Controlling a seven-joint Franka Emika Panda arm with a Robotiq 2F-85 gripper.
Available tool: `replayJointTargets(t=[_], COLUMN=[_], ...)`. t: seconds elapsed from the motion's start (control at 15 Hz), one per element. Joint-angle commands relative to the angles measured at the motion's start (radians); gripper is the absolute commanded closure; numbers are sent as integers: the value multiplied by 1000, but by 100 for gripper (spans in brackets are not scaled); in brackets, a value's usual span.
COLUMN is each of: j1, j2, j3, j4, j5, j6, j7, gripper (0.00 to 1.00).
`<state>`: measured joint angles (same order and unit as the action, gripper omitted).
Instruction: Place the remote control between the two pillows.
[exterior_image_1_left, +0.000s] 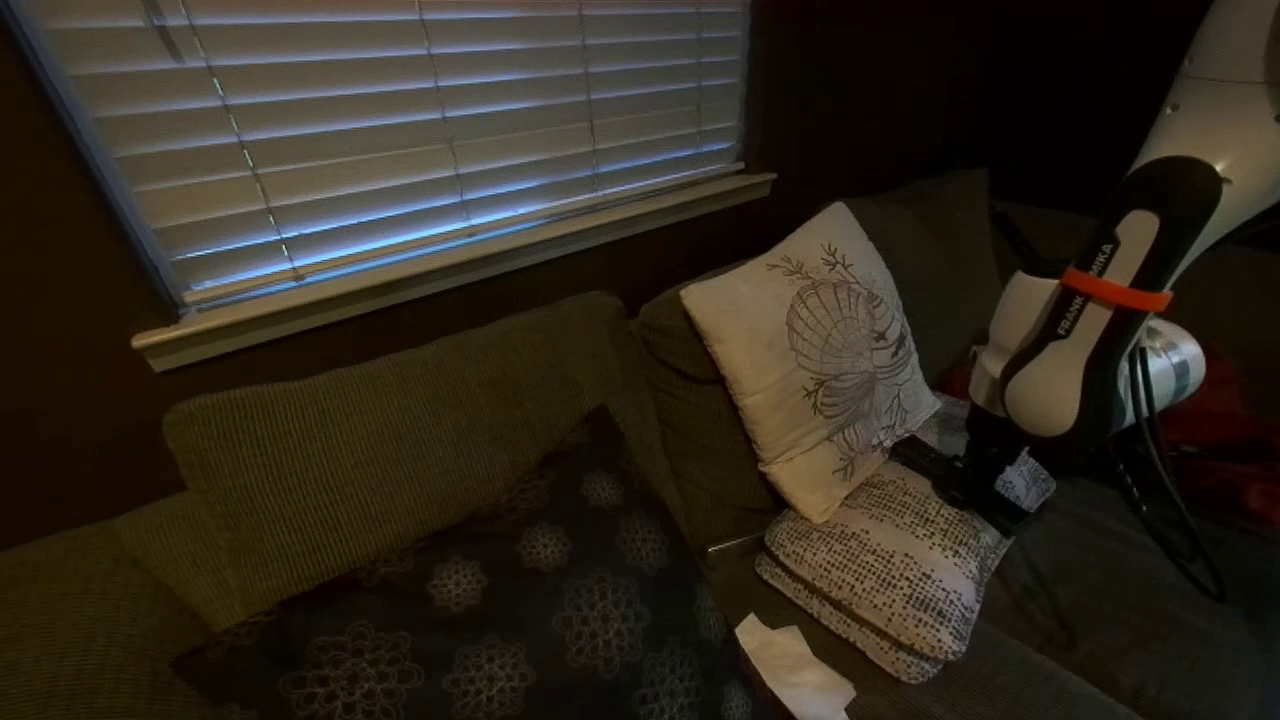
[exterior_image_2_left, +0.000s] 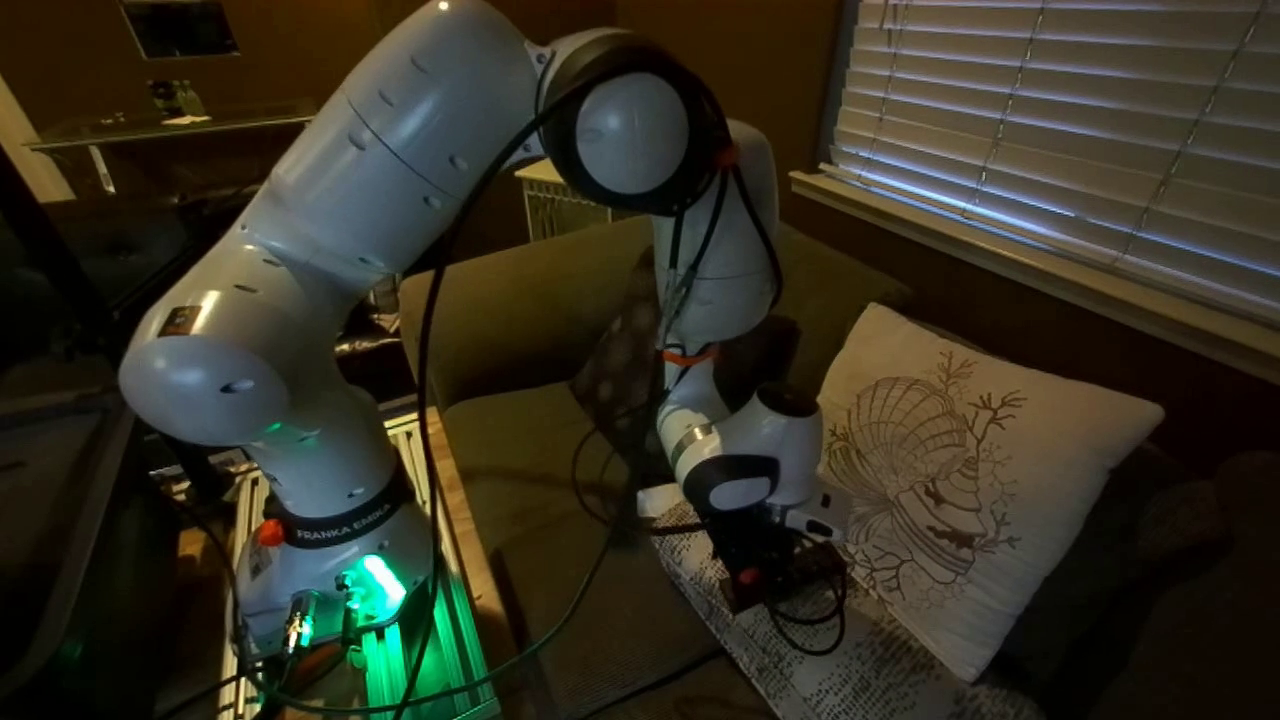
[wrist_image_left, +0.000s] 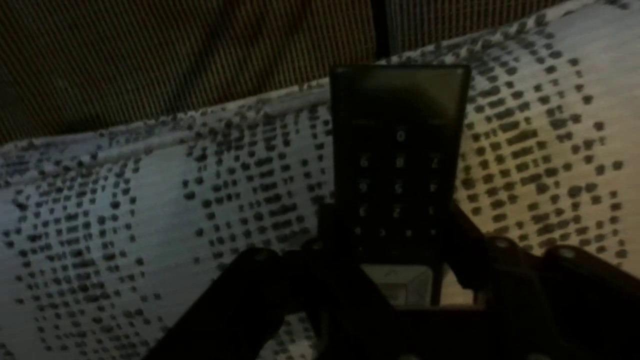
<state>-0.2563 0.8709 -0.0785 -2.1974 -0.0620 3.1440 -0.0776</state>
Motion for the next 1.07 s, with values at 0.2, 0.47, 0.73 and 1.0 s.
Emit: replayJointTargets(t=[0.2, 0.47, 0.73, 1.0], j1=[29, -24, -105, -196], j2=[-87, -71, -34, 1], j3=[-51, -27, 31, 89], j4=[-143, -144, -143, -151], j5=[166, 230, 288, 284], j6=[11, -22, -36, 7], j7=[184, 237, 274, 231], gripper=[72, 72, 72, 72])
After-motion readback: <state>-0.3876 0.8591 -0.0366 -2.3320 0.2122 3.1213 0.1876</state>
